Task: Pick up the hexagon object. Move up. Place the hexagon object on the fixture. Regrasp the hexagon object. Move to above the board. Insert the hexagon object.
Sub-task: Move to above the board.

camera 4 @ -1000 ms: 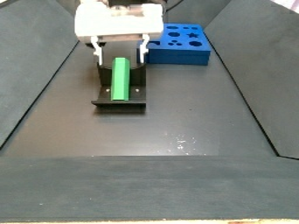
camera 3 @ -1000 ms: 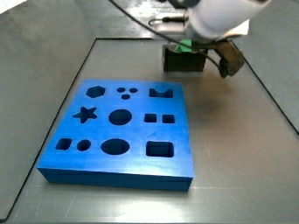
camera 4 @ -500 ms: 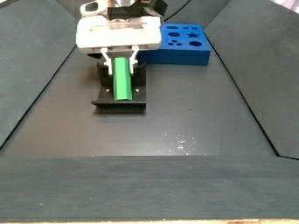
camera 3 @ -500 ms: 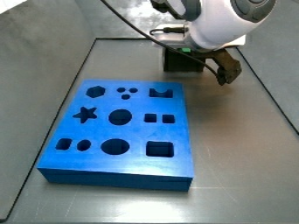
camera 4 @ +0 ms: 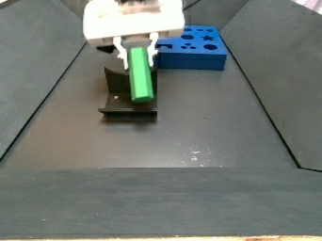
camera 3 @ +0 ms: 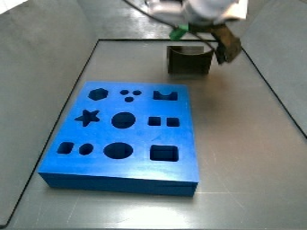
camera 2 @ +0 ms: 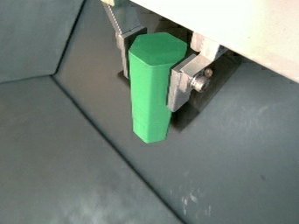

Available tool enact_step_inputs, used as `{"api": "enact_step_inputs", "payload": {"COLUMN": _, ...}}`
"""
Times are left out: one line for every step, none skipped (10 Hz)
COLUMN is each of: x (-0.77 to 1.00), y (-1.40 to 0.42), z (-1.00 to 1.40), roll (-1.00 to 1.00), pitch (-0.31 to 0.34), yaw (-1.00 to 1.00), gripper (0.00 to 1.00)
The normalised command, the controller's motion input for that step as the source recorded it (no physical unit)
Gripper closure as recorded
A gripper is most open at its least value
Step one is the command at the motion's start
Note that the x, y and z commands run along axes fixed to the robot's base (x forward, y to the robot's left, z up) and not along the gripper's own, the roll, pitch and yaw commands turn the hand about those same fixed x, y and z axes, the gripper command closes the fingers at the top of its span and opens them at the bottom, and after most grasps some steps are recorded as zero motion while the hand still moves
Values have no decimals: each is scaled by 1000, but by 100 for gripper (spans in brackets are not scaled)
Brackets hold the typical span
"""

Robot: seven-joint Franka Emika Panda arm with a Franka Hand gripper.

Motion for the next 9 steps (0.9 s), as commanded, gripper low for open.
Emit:
{"api": "enact_step_inputs", "payload": {"x": -276, "y": 211, "z": 1000, "roll": -130, "pitch": -49, "yaw": 54, "gripper": 100}}
{"api": "enact_step_inputs", "payload": {"x": -267, "y": 200, "z": 1000, "roll": -107, "pitch": -74, "yaw": 35, "gripper": 100}}
{"api": "enact_step_inputs", "payload": {"x": -257, "y": 191, "z": 1000, "roll": -100, "pitch": -86, "yaw": 12, "gripper": 100}}
{"api": "enact_step_inputs", "payload": {"x": -243, "y": 178, "z": 1000, "roll": -96, "pitch": -91, "yaw": -17, "gripper": 100}}
{"api": "enact_step_inputs", "payload": {"x": -238, "y": 174, "z": 1000, "roll": -93, "pitch": -89, "yaw": -30, "gripper": 100}}
{"api": "enact_step_inputs", "payload": {"x": -227, "y": 162, "z": 1000, "roll": -95, "pitch": -78, "yaw": -52, "gripper": 100}}
{"api": "enact_step_inputs", "payload": {"x": -222, "y": 156, "z": 1000, "roll": -94, "pitch": -66, "yaw": -67, "gripper": 100}}
{"api": "enact_step_inputs", "payload": {"x": -211, "y": 144, "z": 1000, "roll": -100, "pitch": -46, "yaw": -75, "gripper": 100}}
{"api": "enact_step_inputs", "payload": {"x": -203, "y": 138, "z": 1000, "roll": -104, "pitch": -34, "yaw": -76, "gripper": 100}}
